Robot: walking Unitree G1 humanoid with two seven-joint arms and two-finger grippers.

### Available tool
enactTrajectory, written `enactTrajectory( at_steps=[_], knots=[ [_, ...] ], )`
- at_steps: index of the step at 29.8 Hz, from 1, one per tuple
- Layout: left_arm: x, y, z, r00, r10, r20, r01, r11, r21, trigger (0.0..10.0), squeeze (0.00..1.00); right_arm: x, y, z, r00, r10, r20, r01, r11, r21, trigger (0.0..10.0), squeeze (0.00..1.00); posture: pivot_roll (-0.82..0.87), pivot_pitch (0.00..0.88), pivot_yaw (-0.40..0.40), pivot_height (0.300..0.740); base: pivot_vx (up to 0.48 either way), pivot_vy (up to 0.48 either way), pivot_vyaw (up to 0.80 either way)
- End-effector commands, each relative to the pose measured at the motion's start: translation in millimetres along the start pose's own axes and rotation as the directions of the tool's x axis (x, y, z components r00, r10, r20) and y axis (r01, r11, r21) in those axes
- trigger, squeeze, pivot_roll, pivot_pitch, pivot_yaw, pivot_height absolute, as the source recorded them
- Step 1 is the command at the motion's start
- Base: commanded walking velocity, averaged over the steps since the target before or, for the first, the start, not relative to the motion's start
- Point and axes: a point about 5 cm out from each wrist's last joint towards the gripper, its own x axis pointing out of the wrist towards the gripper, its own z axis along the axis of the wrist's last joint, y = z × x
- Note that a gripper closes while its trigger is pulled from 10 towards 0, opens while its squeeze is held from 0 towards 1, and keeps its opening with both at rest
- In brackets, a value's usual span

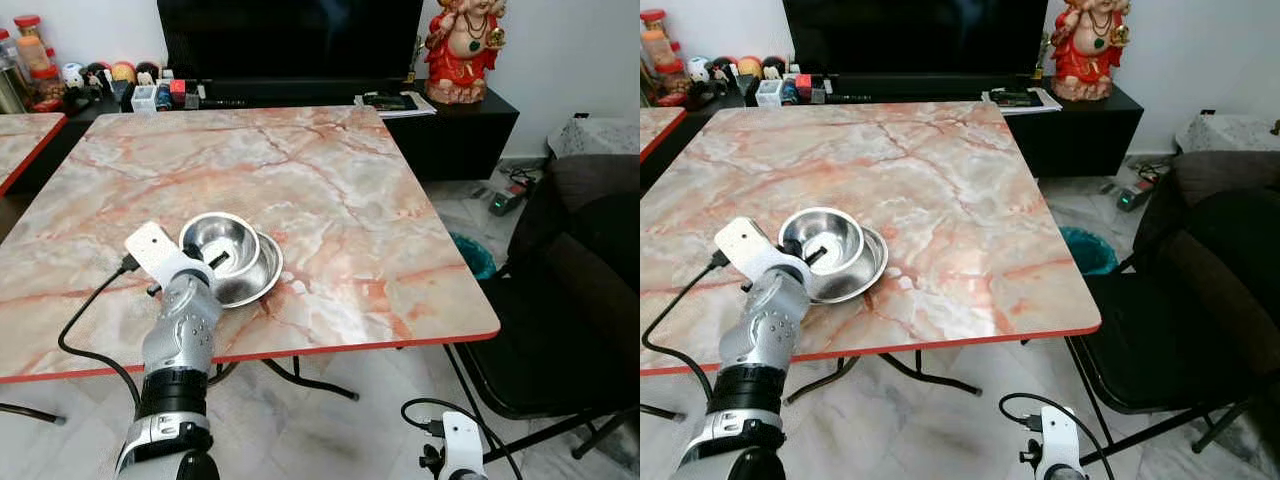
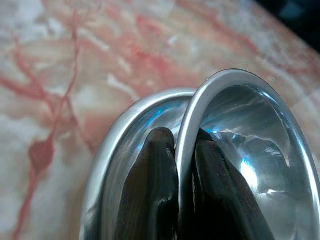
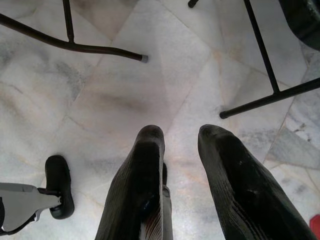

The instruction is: Setting the table

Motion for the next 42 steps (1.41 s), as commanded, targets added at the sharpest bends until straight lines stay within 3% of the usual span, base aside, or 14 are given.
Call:
enactTrajectory(
  at_steps=[1,14,16,17,18,19,20,26,27,37,42],
  knots=[
    [-3.4,-5.2,5.4,1.0,0.001,0.007,-0.001,1.0,0.001,10.0,0.0,-0.3,-0.4,-1.7,1.0,0.0,-0.01,0.0,1.0,-0.002,10.0,0.0,0.03,0.0,-0.026,0.719,0.0,0.0,0.0],
    [-4.0,-10.1,1.7,0.999,-0.01,-0.044,0.011,1.0,0.015,10.0,0.0,0.2,0.6,-0.3,1.0,0.0,-0.007,0.0,1.0,0.004,10.0,0.0,0.02,0.0,-0.019,0.719,0.0,0.0,0.0],
    [-4.1,-10.2,1.5,0.999,-0.008,-0.046,0.009,1.0,0.018,10.0,0.22,0.2,0.7,-0.3,1.0,0.0,-0.007,0.0,1.0,0.005,10.0,0.0,0.02,0.0,-0.018,0.719,0.0,0.0,0.0],
    [-4.1,-10.2,1.6,0.999,-0.006,-0.047,0.007,1.0,0.019,10.0,0.28,0.2,0.7,-0.3,1.0,0.0,-0.007,0.0,1.0,0.006,10.0,0.0,0.02,0.0,-0.018,0.719,0.0,0.0,0.0],
    [-4.0,-10.7,1.8,0.999,-0.01,-0.046,0.011,1.0,0.02,10.0,0.82,0.2,0.7,-0.3,1.0,0.0,-0.008,0.0,1.0,0.006,10.0,0.0,0.02,0.0,-0.018,0.719,0.0,0.0,0.0],
    [-4.0,-11.3,2.0,0.999,-0.015,-0.046,0.016,1.0,0.021,10.0,0.96,0.2,0.8,-0.3,1.0,0.001,-0.008,-0.001,1.0,0.005,10.0,0.0,0.02,0.0,-0.018,0.719,0.0,0.0,0.0],
    [-4.0,-11.5,2.3,0.999,-0.015,-0.046,0.017,1.0,0.024,10.0,1.0,0.2,1.0,-0.4,1.0,0.002,-0.01,-0.002,1.0,0.002,10.0,0.0,0.02,0.0,-0.02,0.719,0.0,0.0,0.0],
    [-4.2,-11.8,2.7,0.999,-0.017,-0.045,0.018,0.999,0.028,10.0,1.0,0.2,1.1,-0.3,1.0,0.003,-0.009,-0.003,1.0,0.002,10.0,0.0,0.02,0.0,-0.02,0.719,0.0,0.0,0.0],
    [-4.4,-12.4,2.3,0.999,-0.017,-0.049,0.019,0.999,0.031,10.0,0.0,0.3,0.7,-0.1,1.0,0.002,-0.009,-0.002,1.0,0.002,10.0,0.0,0.03,0.0,-0.022,0.719,0.0,0.0,0.0],
    [-4.4,-17.3,6.4,0.998,-0.042,-0.044,0.044,0.998,0.041,10.0,0.0,0.6,0.9,1.8,1.0,0.003,-0.006,-0.003,1.0,0.001,10.0,0.0,0.03,0.0,-0.022,0.719,0.0,0.0,0.0],
    [-4.8,-19.4,19.2,0.999,-0.047,0.023,0.044,0.993,0.111,10.0,0.0,0.8,0.9,2.6,1.0,0.002,-0.004,-0.002,1.0,0.002,10.0,0.0,0.03,0.0,-0.023,0.719,0.0,0.0,0.0]
  ],
)
